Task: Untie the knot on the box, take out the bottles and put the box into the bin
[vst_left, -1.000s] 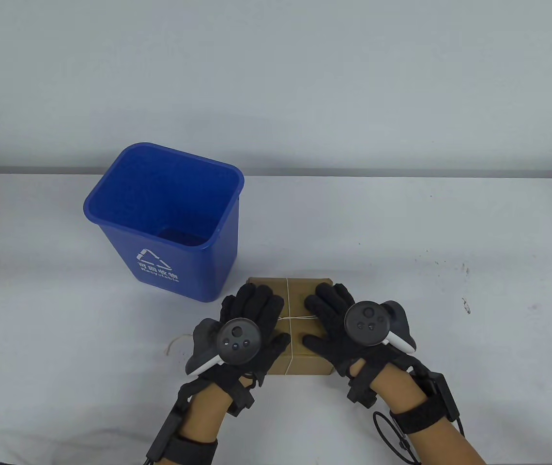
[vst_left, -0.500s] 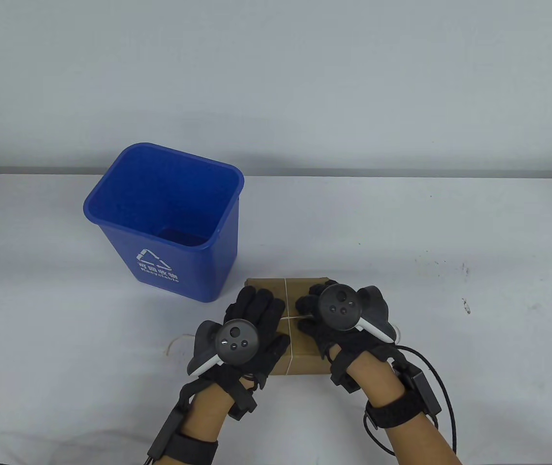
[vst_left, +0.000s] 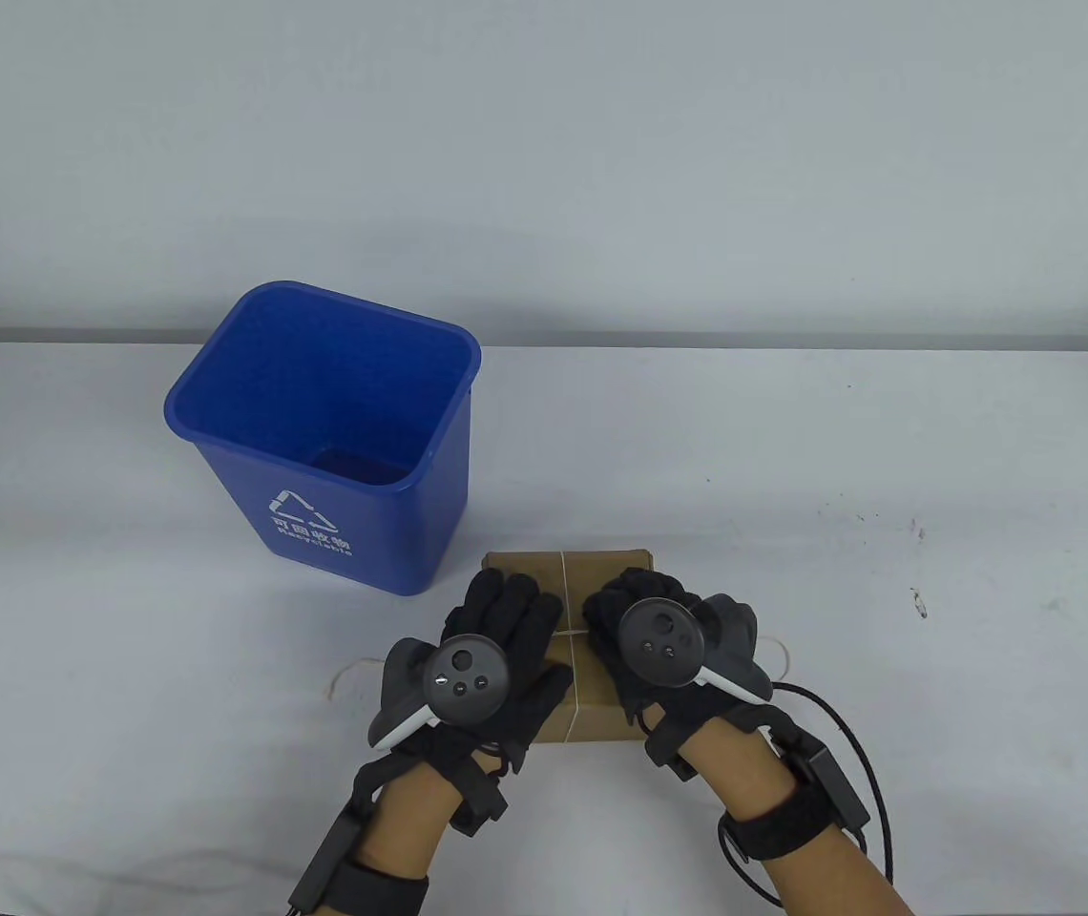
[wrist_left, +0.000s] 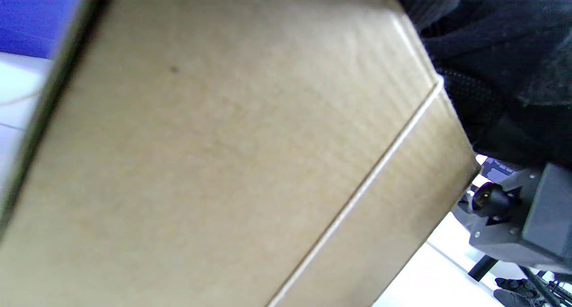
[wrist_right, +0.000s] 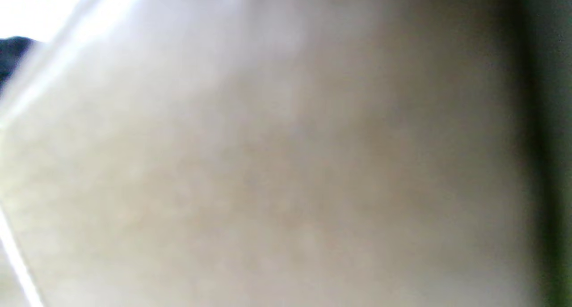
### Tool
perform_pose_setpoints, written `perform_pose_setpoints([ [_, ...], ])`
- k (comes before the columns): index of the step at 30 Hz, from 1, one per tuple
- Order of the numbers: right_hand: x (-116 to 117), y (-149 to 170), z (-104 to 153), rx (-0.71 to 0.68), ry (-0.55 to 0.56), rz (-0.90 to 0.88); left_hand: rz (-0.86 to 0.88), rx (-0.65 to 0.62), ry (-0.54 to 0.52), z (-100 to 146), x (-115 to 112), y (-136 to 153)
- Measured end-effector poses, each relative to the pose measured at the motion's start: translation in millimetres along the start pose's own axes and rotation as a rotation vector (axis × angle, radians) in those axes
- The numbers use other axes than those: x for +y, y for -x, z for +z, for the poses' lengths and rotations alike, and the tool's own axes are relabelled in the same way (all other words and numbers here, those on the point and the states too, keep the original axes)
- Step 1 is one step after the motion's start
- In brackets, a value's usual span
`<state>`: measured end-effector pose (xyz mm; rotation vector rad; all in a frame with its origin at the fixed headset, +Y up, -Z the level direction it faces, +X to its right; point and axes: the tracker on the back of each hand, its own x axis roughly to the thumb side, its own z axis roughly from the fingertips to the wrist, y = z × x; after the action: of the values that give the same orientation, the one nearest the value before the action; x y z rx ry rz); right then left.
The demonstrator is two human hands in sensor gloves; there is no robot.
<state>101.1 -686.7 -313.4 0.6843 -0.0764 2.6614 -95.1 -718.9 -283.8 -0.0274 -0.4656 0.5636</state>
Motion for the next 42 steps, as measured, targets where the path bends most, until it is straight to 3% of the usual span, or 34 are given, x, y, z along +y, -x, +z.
perform_pose_setpoints([
  [20,-1,18,12,-0.07,-0.016,-0.13,0.0,0.014,-0.009,4,0,1],
  [42,-14,57,14,0.053,0.043,-0.159,0.012,0.031,-0.008,7,1,3],
])
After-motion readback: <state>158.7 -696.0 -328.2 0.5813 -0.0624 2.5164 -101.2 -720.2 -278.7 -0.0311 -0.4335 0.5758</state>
